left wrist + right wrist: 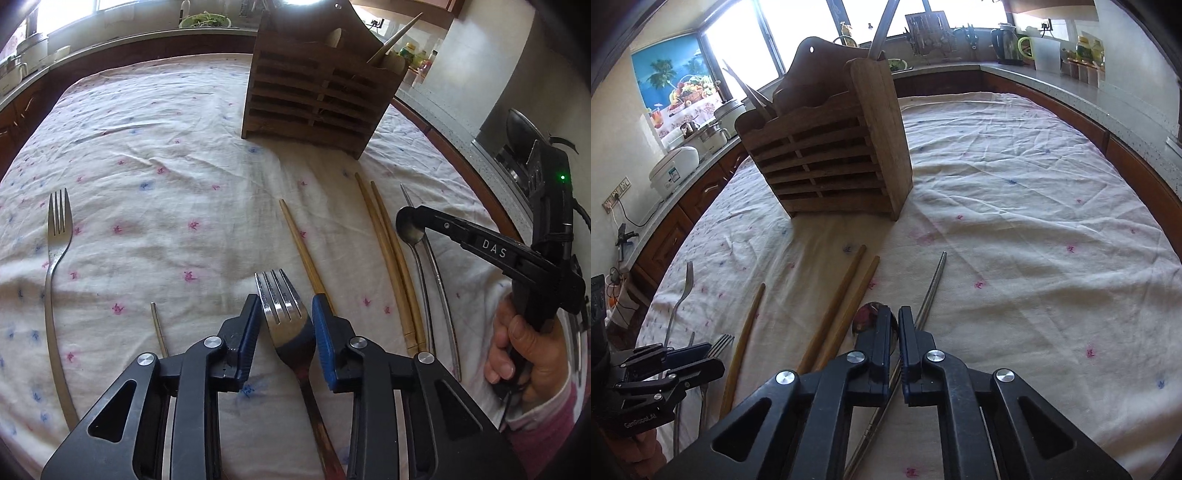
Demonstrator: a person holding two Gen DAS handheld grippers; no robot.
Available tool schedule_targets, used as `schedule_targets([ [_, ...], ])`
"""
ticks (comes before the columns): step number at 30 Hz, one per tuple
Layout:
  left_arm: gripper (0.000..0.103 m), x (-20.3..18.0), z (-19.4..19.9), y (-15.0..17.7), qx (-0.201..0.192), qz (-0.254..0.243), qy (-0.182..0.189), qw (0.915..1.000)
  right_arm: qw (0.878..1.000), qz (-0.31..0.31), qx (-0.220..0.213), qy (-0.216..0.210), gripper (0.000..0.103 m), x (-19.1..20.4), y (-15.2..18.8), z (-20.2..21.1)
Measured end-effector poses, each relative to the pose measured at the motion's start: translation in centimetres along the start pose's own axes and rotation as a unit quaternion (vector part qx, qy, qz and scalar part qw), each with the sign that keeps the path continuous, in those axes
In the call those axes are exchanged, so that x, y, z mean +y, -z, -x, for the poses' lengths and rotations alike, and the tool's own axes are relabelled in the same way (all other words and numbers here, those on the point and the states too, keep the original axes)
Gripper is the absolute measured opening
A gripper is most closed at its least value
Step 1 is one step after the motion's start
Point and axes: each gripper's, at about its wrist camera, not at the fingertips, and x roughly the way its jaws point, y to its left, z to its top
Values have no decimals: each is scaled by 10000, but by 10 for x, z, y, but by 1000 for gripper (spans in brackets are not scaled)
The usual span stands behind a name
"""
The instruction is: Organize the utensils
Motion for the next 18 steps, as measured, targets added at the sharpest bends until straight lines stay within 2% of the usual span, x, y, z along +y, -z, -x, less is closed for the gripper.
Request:
schedule_targets([
  [8,21,3,13,0,-138,27,175,9997,9993,-105,-301,-203,2,2,-4,26],
  [18,21,4,64,-6,-741,38,265,9969,9959,25,-826,-355,3,17,-18,78],
])
